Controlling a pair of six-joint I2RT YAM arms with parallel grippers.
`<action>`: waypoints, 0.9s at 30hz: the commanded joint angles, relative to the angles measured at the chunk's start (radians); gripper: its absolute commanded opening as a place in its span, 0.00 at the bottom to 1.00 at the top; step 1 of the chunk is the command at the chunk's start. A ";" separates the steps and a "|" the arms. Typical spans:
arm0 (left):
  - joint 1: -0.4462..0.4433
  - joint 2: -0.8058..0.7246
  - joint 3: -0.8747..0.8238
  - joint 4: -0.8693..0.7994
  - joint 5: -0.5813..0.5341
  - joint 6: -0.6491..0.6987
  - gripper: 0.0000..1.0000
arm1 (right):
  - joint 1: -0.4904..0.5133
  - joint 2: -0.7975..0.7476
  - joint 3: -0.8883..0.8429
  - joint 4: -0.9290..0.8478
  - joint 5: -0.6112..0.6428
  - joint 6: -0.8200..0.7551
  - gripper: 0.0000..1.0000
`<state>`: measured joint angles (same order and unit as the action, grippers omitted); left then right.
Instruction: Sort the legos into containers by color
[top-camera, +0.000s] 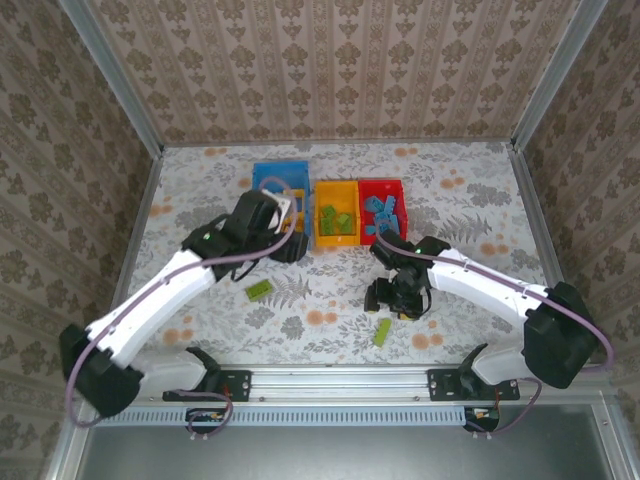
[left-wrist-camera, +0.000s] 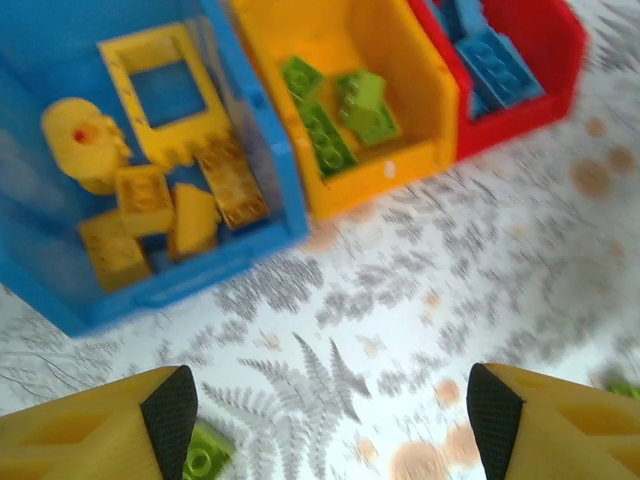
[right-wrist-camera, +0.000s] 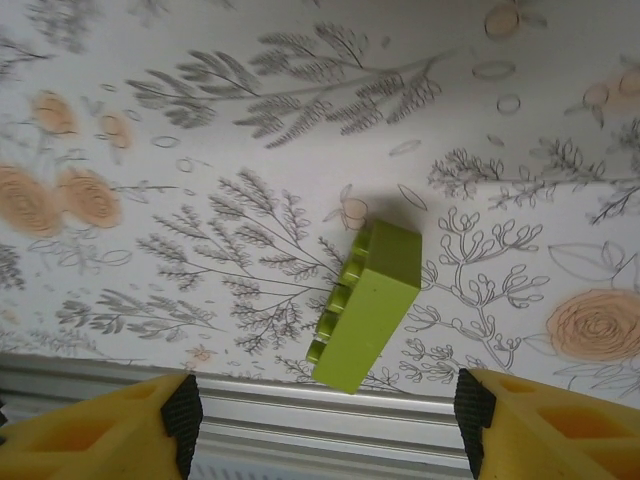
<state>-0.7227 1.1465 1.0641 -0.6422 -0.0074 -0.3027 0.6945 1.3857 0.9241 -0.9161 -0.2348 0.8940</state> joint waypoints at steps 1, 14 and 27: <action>-0.032 -0.108 -0.093 0.057 0.130 0.047 0.76 | 0.016 0.040 -0.062 0.110 -0.043 0.150 0.69; -0.066 -0.302 -0.181 -0.016 0.206 0.040 0.74 | 0.108 0.156 -0.126 0.239 0.006 0.304 0.48; -0.068 -0.287 -0.074 0.035 0.072 -0.007 0.74 | 0.086 0.250 0.352 0.051 0.275 0.035 0.17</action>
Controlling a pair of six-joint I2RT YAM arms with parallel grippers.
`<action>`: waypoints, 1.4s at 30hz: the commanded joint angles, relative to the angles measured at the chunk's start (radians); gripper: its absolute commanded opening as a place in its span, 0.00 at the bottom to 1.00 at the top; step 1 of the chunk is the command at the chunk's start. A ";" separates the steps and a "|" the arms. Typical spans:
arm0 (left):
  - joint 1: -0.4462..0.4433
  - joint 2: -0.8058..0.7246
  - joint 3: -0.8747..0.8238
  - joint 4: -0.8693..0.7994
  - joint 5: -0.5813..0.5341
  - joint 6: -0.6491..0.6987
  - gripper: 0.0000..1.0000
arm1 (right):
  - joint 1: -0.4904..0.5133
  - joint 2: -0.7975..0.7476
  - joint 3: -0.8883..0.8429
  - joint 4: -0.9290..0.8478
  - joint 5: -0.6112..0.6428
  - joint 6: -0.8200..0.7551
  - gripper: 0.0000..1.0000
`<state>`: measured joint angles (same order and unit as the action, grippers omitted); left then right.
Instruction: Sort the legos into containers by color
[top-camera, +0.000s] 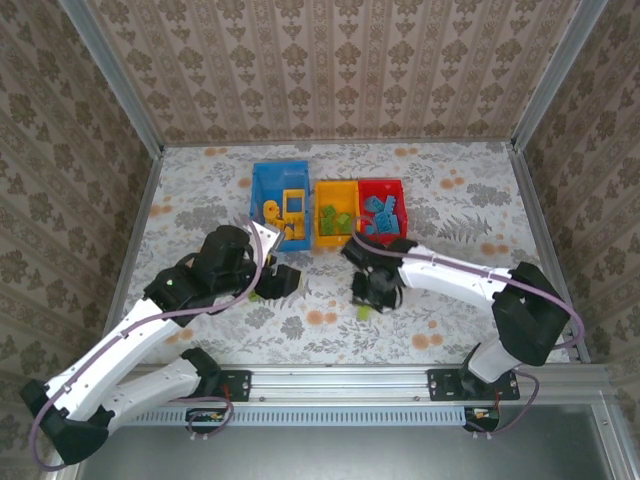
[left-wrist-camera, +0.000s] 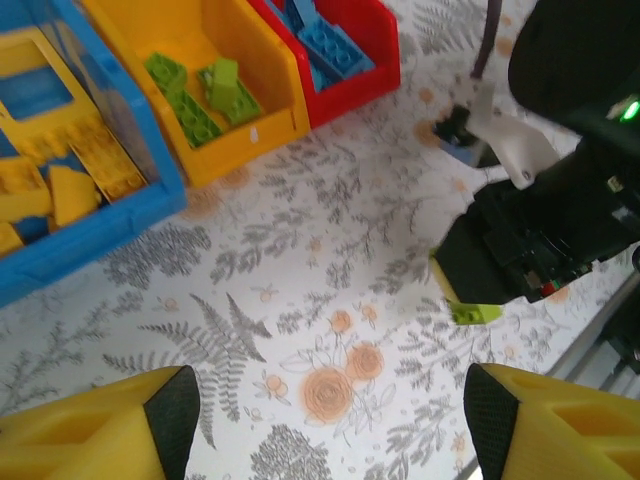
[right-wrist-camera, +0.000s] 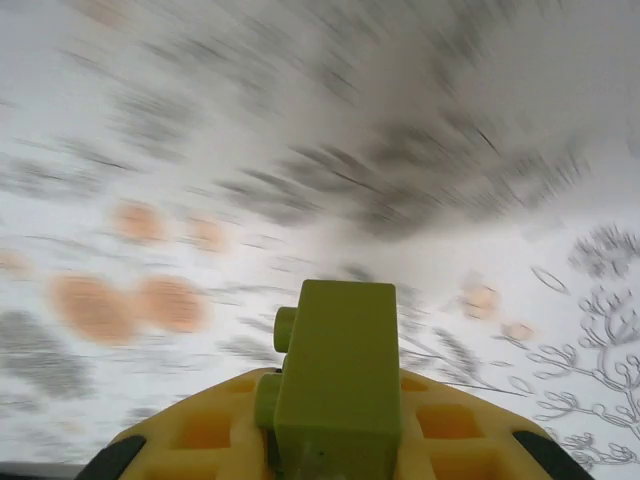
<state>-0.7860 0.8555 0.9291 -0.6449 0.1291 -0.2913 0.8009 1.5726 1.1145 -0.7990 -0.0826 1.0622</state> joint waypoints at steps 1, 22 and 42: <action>-0.004 0.019 0.072 0.048 -0.076 -0.018 0.74 | -0.037 0.112 0.246 -0.088 0.136 -0.173 0.17; 0.074 0.214 0.202 0.166 -0.057 -0.038 0.73 | -0.242 0.839 1.235 -0.270 0.299 -0.481 0.21; 0.177 0.177 0.115 -0.041 -0.159 -0.327 0.74 | -0.192 0.629 1.200 -0.250 0.348 -0.598 0.50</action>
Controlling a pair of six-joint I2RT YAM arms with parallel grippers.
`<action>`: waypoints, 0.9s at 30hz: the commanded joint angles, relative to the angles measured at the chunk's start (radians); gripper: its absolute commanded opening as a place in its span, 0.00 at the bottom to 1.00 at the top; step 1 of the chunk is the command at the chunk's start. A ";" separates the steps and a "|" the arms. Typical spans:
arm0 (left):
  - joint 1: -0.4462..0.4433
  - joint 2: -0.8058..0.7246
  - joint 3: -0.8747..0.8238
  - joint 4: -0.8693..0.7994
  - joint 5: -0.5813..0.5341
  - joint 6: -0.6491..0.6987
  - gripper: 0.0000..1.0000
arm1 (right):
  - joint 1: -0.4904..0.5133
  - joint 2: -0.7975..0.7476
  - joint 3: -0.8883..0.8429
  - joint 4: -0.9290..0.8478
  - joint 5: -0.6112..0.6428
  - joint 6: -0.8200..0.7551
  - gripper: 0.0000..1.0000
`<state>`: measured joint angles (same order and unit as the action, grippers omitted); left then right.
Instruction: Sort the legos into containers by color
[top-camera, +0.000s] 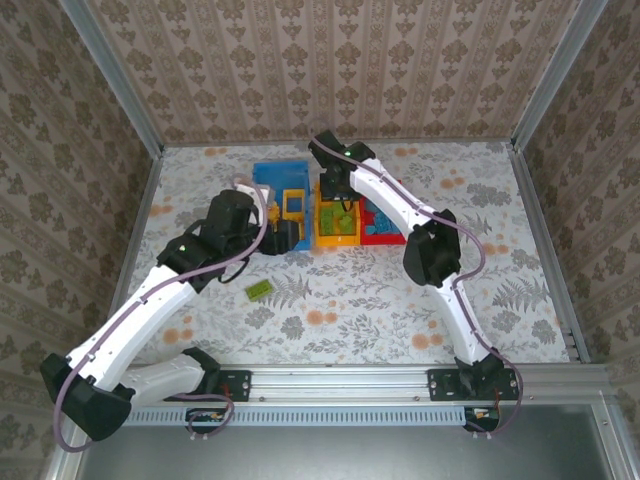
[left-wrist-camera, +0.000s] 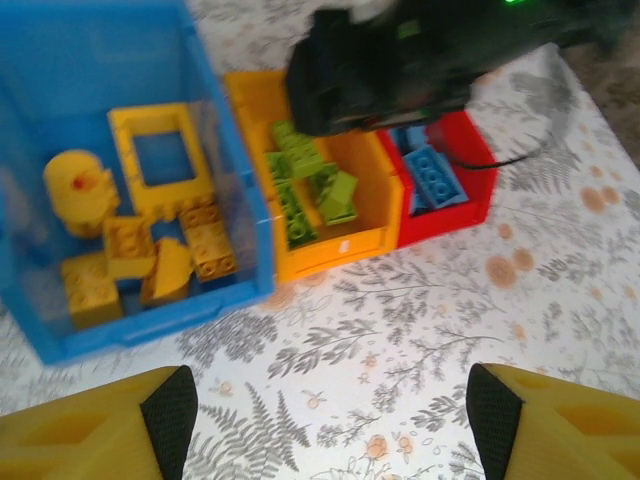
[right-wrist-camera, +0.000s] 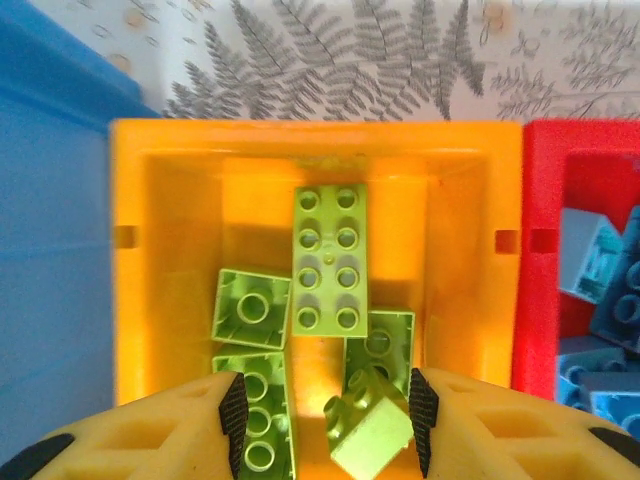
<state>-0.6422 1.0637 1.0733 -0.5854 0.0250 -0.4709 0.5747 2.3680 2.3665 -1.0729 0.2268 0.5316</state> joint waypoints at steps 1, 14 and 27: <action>0.052 -0.039 -0.044 -0.124 -0.065 -0.201 0.74 | 0.048 -0.225 -0.132 0.081 0.036 -0.094 0.50; 0.141 0.015 -0.206 -0.198 -0.090 -0.824 0.68 | 0.144 -0.969 -1.296 0.870 -0.382 -0.279 0.59; 0.079 0.153 -0.323 -0.102 -0.125 -1.581 0.74 | 0.146 -1.189 -1.495 0.801 -0.431 -0.347 0.64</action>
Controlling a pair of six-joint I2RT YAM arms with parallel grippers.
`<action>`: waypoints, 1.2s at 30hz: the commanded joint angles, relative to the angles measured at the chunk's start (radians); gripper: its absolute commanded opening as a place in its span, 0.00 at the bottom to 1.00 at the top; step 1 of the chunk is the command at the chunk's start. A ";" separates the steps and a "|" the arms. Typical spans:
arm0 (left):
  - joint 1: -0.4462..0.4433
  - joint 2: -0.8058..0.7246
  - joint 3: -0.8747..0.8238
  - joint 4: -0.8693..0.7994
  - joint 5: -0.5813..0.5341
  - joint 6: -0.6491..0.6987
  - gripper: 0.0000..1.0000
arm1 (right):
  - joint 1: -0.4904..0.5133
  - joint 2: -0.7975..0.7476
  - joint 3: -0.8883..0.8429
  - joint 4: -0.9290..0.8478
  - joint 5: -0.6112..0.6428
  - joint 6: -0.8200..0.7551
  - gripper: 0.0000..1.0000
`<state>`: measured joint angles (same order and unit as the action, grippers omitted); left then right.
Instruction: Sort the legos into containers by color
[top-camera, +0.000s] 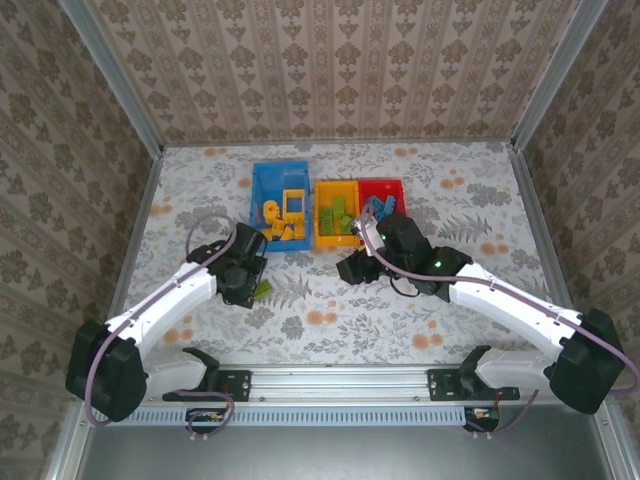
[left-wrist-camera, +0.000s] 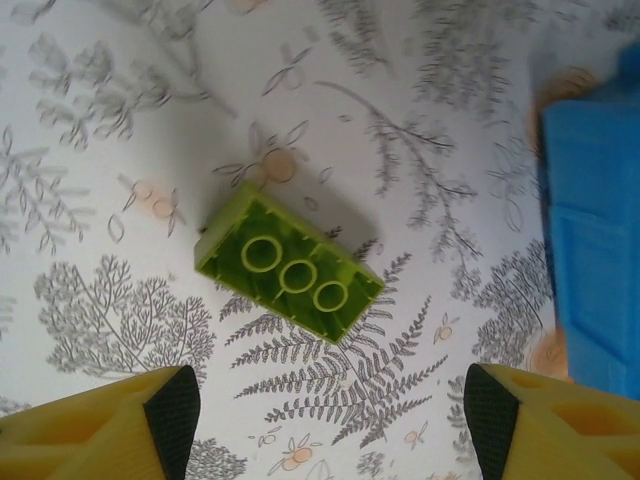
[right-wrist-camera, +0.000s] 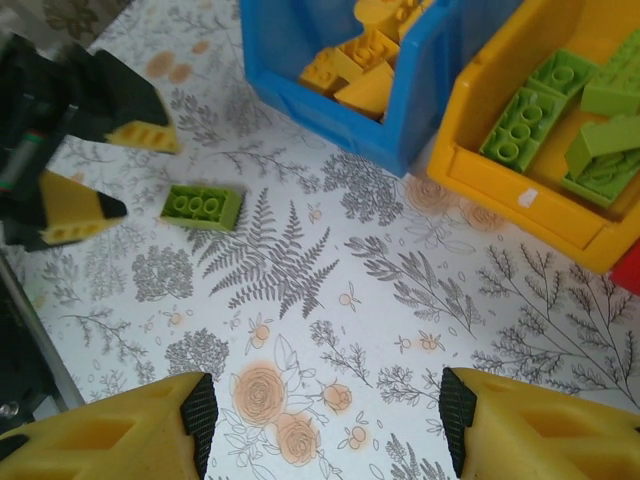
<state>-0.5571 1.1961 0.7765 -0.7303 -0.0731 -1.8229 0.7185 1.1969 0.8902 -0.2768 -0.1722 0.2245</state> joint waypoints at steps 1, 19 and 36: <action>-0.007 0.038 -0.031 0.061 -0.028 -0.259 0.75 | 0.003 -0.019 -0.020 -0.001 -0.034 -0.046 0.64; 0.034 0.263 -0.059 0.216 -0.008 -0.402 0.54 | 0.000 -0.003 0.002 -0.053 -0.041 -0.057 0.65; 0.001 0.064 0.161 -0.105 -0.275 0.222 0.17 | -0.096 -0.046 -0.007 0.022 0.013 0.022 0.66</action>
<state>-0.5301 1.3125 0.8478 -0.7025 -0.2218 -1.8389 0.6582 1.1797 0.8894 -0.2878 -0.1829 0.2062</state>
